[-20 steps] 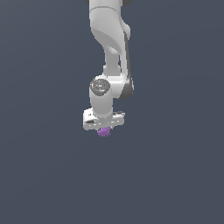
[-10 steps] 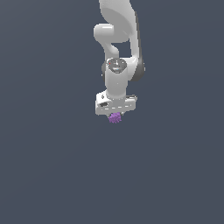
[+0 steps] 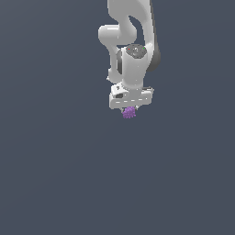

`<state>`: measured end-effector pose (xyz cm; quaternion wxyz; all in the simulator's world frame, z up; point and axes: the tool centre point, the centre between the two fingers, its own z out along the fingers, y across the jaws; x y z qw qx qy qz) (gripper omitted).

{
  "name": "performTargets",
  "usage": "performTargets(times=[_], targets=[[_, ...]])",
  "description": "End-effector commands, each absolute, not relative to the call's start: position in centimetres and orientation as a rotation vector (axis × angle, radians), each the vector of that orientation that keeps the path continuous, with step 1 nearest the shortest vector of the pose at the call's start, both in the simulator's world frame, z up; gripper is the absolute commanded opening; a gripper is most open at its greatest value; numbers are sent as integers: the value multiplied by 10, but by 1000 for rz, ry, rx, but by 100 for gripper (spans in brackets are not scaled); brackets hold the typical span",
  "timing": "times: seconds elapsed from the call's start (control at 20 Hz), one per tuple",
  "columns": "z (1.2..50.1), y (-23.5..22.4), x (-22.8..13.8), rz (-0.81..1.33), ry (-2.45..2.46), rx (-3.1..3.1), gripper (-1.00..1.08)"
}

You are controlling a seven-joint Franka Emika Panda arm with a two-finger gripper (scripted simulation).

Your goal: Pick up the object and move it to a goal position.

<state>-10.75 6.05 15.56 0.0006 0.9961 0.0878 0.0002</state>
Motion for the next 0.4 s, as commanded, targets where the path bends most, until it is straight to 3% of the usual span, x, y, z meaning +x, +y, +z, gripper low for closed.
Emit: performTargets(times=[0.0,0.35], targets=[[161,67,-114,0,275,3128,-100],[167,74,-118,0,274,3130,-100]])
